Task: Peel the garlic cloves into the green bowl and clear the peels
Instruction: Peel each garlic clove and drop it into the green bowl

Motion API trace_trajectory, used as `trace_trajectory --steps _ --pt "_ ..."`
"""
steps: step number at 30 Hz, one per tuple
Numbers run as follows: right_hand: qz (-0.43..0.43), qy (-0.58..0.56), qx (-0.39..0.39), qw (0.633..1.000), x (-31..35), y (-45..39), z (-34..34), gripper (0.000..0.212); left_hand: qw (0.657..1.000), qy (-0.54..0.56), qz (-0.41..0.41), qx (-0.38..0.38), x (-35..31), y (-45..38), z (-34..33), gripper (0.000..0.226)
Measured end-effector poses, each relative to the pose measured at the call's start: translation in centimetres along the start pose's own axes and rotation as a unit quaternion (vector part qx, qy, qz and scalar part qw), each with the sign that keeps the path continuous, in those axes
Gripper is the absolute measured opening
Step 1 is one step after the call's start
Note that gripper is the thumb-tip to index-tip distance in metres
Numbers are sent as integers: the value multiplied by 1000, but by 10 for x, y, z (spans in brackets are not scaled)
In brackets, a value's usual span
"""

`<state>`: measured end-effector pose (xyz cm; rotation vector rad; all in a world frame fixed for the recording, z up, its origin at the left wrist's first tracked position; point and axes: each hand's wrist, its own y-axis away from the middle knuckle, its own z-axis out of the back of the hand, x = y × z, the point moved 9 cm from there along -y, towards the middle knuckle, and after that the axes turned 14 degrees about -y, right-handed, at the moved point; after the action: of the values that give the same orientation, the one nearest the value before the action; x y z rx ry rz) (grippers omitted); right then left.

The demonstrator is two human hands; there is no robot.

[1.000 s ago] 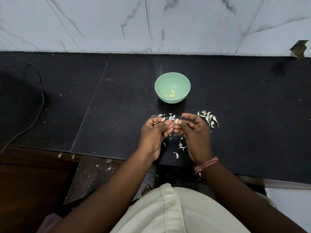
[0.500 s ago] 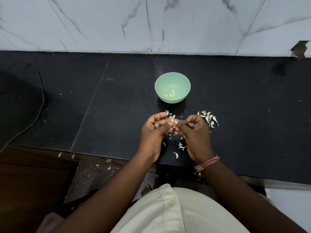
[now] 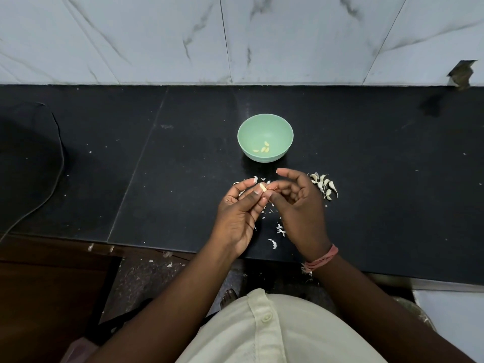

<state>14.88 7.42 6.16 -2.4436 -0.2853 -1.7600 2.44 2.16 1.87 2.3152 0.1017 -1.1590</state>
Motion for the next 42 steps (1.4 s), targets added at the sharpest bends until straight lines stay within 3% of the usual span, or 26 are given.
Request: trace_trajectory --steps 6,12,22,29,35,42 --pt "45 71 8 996 9 0 -3 46 999 -39 -14 13 -4 0 -3 27" --pt "76 144 29 986 16 0 -8 69 997 -65 -40 5 -9 1 -3 26" --pt "60 114 7 992 14 -4 -4 84 997 -65 -44 -11 -14 -1 -5 20" --pt "46 60 -15 997 13 -9 -5 65 999 -25 -45 -7 -13 -4 -13 19" --pt "-37 -28 -44 998 -3 -18 2 41 999 0 -34 -1 -10 -6 -16 22" --pt "-12 -2 -13 1000 -2 -25 2 55 999 -8 -47 -26 -14 -15 -12 24"
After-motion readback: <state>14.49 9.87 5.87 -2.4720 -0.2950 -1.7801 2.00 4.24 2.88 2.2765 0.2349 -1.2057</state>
